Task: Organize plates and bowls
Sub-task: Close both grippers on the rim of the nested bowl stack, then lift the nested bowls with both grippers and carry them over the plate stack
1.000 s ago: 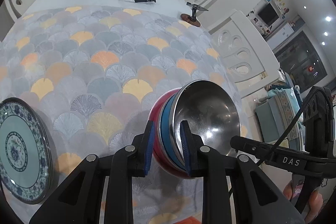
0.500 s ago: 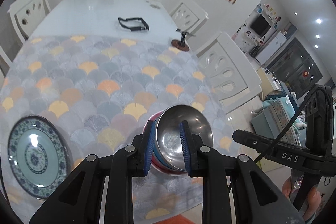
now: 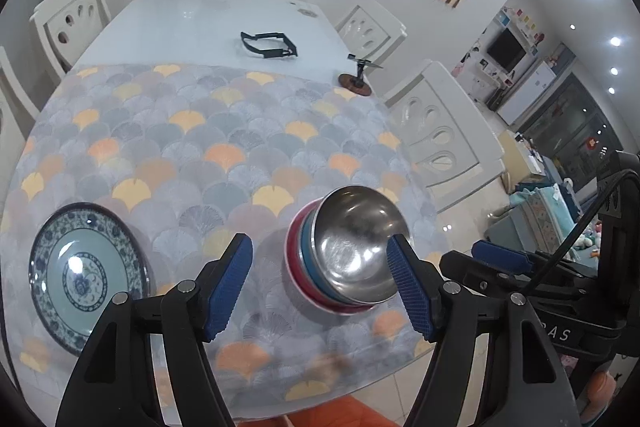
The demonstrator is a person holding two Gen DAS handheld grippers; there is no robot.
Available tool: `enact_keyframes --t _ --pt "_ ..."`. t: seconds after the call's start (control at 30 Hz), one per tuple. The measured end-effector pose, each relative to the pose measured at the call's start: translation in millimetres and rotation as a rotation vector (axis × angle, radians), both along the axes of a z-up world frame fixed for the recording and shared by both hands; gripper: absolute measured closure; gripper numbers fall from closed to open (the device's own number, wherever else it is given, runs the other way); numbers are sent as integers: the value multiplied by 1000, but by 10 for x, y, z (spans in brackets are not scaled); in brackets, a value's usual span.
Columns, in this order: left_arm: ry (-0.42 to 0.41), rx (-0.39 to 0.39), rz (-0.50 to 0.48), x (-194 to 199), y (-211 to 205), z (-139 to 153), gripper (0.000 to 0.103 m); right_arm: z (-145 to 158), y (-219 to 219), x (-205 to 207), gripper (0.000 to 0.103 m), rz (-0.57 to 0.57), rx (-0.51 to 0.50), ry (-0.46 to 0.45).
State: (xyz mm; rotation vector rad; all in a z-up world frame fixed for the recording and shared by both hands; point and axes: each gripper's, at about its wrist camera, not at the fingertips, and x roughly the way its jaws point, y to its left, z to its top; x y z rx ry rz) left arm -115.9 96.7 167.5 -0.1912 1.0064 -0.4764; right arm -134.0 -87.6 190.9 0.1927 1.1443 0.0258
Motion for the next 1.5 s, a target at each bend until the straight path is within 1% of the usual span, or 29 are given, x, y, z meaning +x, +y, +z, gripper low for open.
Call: enact_keyframes --t 0.1,0.27,0.37,0.47,0.63,0.67,0.77,0.93,1.07,1.13,1.3,1.43,1.5 --pt "9 4 6 14 -7 -36 35 -63 -26 46 45 5 -5 18" --pt "63 5 9 128 -85 -194 35 -194 -124 161 45 7 5 54" --pt "88 16 -5 186 -181 -265 35 -239 -190 223 45 11 3 72" --pt "109 45 -17 248 -289 -353 35 -283 -265 291 45 13 6 81" --pt "135 61 -35 326 -371 -498 35 -444 -401 434 45 6 76 112" --pt "145 64 -31 350 -377 -537 37 -480 -418 447 45 8 95 117" --pt "197 40 -14 407 -376 -677 37 -596 -478 479 45 10 138 137" --pt "244 23 1 436 -358 -864 37 -828 -534 558 45 7 182 173" --pt "287 -36 23 470 -307 -982 37 -965 -536 618 45 23 183 189" --pt "298 -48 30 478 -294 -1030 39 -1032 -536 647 45 23 193 199" --pt "315 -73 38 499 -257 -1112 40 -1182 -556 697 45 25 235 219" --pt "341 -113 45 513 -238 -1195 43 -1283 -549 710 45 25 270 231" --pt "358 -138 46 522 -226 -1230 49 -1315 -556 714 45 19 294 232"
